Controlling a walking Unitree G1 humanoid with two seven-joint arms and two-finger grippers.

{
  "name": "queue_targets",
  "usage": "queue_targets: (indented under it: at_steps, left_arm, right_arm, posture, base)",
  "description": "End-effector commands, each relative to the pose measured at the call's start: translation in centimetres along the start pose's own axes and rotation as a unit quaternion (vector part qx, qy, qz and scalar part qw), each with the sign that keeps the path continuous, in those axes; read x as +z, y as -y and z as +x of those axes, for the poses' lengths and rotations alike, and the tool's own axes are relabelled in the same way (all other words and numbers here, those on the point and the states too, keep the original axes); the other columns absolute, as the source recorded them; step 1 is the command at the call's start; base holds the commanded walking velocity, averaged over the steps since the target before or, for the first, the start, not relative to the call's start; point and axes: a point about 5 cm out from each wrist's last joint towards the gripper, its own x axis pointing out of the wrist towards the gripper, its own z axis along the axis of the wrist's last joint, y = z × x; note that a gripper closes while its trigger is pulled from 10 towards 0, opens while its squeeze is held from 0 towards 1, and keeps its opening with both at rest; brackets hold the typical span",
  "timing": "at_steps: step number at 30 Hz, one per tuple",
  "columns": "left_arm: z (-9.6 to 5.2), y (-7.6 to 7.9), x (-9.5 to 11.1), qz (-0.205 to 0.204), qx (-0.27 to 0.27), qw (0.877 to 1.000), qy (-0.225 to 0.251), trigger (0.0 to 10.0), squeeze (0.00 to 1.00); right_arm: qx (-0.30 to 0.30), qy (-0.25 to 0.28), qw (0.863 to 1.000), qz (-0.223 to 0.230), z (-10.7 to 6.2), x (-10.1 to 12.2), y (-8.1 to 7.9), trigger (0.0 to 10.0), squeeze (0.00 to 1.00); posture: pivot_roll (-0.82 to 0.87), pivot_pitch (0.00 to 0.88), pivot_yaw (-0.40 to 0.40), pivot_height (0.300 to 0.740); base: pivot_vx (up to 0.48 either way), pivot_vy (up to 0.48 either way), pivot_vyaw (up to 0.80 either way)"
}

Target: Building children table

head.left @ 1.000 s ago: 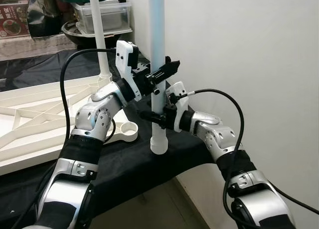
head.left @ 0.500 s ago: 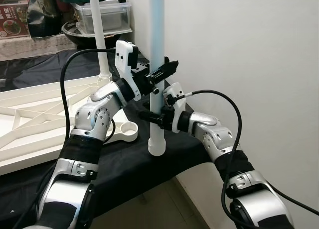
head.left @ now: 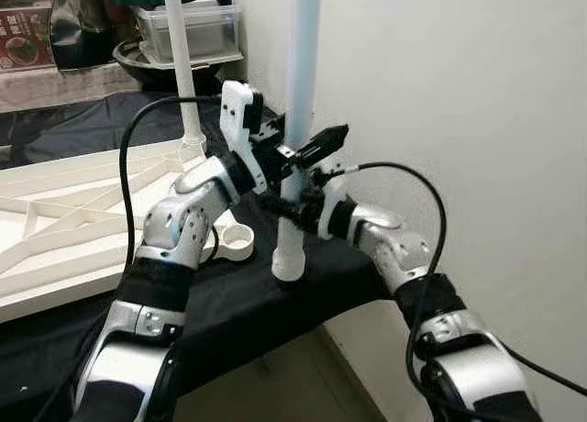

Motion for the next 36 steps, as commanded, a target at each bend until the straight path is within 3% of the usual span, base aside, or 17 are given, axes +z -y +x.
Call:
queue_targets:
  at_steps: [1, 3, 5, 8, 9, 10, 11, 14, 15, 19, 21, 24, 25, 27, 31, 36]
  left_arm:
    - [-0.4, -0.3, 0.5, 0.019, 0.015, 1.000, 0.012, 10.0, 0.00]
    - [-0.8, -0.7, 0.9, 0.029, 0.037, 0.999, 0.020, 10.0, 0.00]
    - [-2.1, -2.1, 2.2, 0.065, 0.115, 0.990, 0.050, 10.0, 0.00]
    - [-2.8, -2.8, 2.8, 0.076, 0.150, 0.984, 0.063, 10.0, 0.00]
    - [-3.6, -3.4, 3.4, 0.083, 0.186, 0.976, 0.080, 10.0, 0.00]
    - [-4.5, -3.8, 3.7, 0.082, 0.222, 0.967, 0.093, 10.0, 0.00]
    - [-5.3, -4.0, 3.7, 0.086, 0.250, 0.960, 0.095, 10.0, 0.00]
    - [-6.5, -3.3, 2.3, 0.096, 0.274, 0.954, 0.078, 10.0, 0.00]
    - [-6.5, -3.3, 2.3, 0.096, 0.274, 0.954, 0.078, 10.0, 0.00]
    - [-7.7, -0.7, -0.9, 0.087, 0.279, 0.956, 0.036, 10.0, 0.00]
    - [-7.7, -0.7, -0.9, 0.087, 0.279, 0.956, 0.036, 10.0, 0.00]
    - [-9.2, 2.3, -4.2, 0.065, 0.293, 0.954, -0.011, 10.0, 0.00]
    - [-9.2, 2.3, -4.2, 0.065, 0.293, 0.954, -0.011, 10.0, 0.00]
    - [-9.9, 4.0, -5.7, 0.045, 0.304, 0.951, -0.032, 10.0, 0.00]
    - [-10.5, 5.5, -6.4, 0.039, 0.308, 0.949, -0.049, 10.0, 0.00]
    - [-10.8, 6.4, -6.8, 0.035, 0.319, 0.945, -0.057, 10.0, 0.00]
  right_arm:
    - [-0.014, 0.019, 1.000, -0.002, -0.3, 0.6, 0.5, 0.0, 0.00]
    - [-0.033, 0.025, 0.999, -0.005, -0.6, 0.9, 1.2, 0.0, 0.00]
    - [-0.079, 0.047, 0.996, -0.013, -1.8, 1.7, 2.7, 0.0, 0.00]
    - [-0.096, 0.060, 0.993, -0.014, -2.3, 2.1, 3.2, 0.0, 0.00]
    - [-0.123, 0.074, 0.989, -0.021, -2.8, 2.4, 3.8, 4.1, 0.00]
    - [-0.151, 0.093, 0.984, -0.023, -3.5, 2.7, 4.3, 10.0, 0.00]
    - [-0.174, 0.112, 0.978, -0.026, -4.0, 3.0, 4.7, 10.0, 0.00]
    - [-0.199, 0.139, 0.969, -0.044, -4.9, 3.3, 4.4, 10.0, 0.00]
    - [-0.199, 0.139, 0.969, -0.044, -4.9, 3.3, 4.4, 10.0, 0.00]
    - [-0.204, 0.159, 0.964, -0.066, -5.8, 2.4, 2.4, 10.0, 0.00]
    - [-0.204, 0.159, 0.964, -0.066, -5.8, 2.4, 2.4, 10.0, 0.00]
    - [-0.207, 0.173, 0.958, -0.101, -6.5, 1.1, -0.5, 10.0, 0.00]
    - [-0.207, 0.173, 0.958, -0.101, -6.5, 1.1, -0.5, 10.0, 0.00]
    - [-0.208, 0.178, 0.956, -0.106, -6.6, 0.7, -1.8, 10.0, 0.00]
    - [-0.222, 0.180, 0.954, -0.094, -6.7, 0.6, -2.4, 10.0, 0.00]
    - [-0.233, 0.179, 0.952, -0.087, -7.0, 0.8, -2.5, 10.0, 0.00]
  posture:
    - [0.08, 0.056, -0.051, 0.740]
    - [0.08, 0.056, -0.051, 0.740]
    - [0.09, 0.055, -0.056, 0.740]
    - [0.09, 0.053, -0.058, 0.740]
    - [0.08, 0.056, -0.056, 0.740]
    - [0.09, 0.054, -0.059, 0.740]
    - [0.09, 0.055, -0.059, 0.740]
    - [0.08, 0.057, -0.065, 0.740]
    - [0.08, 0.057, -0.065, 0.740]
    - [0.07, 0.069, -0.065, 0.740]
    - [0.07, 0.069, -0.065, 0.740]
    - [0.08, 0.084, -0.071, 0.740]
    - [0.08, 0.084, -0.071, 0.740]
    - [0.08, 0.094, -0.068, 0.740]
    - [0.08, 0.099, -0.074, 0.740]
    - [0.08, 0.099, -0.079, 0.740]
  base:
    - [0.000, 0.000, 0.00]
    - [0.000, 0.000, 0.00]
    - [0.000, 0.000, 0.00]
    - [0.000, 0.000, 0.00]
    - [0.000, 0.000, 0.00]
    - [0.000, 0.000, 0.00]
    - [0.000, 0.000, 0.00]
    - [0.000, 0.000, 0.00]
    - [0.000, 0.000, 0.00]
    - [0.000, 0.000, 0.00]
    - [0.000, 0.000, 0.00]
    - [0.000, 0.000, 0.53]
    - [0.000, 0.000, 0.80]
    - [0.000, 0.000, 0.80]
    - [0.000, 0.000, 0.80]
    - [0.000, 0.000, 0.80]
